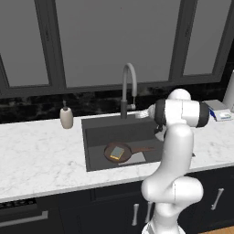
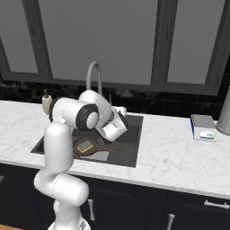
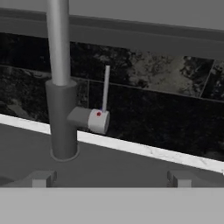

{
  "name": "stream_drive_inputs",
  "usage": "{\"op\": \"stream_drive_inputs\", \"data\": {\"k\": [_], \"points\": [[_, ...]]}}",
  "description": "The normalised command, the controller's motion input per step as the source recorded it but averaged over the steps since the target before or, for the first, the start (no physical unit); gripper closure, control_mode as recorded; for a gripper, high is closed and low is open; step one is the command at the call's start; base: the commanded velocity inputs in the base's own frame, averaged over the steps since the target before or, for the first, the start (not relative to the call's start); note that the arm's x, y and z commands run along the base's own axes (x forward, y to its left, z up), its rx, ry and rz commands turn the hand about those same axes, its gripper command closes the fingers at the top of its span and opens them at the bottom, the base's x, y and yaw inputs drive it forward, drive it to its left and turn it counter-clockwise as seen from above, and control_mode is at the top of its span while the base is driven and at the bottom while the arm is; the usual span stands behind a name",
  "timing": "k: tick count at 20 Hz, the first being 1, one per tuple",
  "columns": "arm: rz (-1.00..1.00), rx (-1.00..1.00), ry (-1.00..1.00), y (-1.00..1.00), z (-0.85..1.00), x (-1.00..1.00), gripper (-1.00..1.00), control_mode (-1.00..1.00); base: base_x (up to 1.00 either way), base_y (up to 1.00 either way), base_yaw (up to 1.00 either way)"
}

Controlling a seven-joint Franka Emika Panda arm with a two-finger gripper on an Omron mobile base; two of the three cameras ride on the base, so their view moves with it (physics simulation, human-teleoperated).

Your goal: Pick the pan and sponge and place them into the sink. Then turn on the water.

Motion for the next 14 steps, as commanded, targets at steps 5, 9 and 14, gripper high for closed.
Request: {"op": "stream_drive_inputs", "data": {"k": [5, 9, 14], "points": [[0.1, 0.09, -0.34, -0.05, -0.67, 0.59, -1.0, -1.0, 0.0, 0.0, 0.0], [0.01, 0.1, -0.25, -0.38, -0.56, 0.38, -1.0, -1.0, 0.0, 0.0, 0.0], [0.05, 0.11, -0.22, -0.17, -0.53, 0.24, -1.0, -1.0, 0.0, 0.0, 0.0]]}}
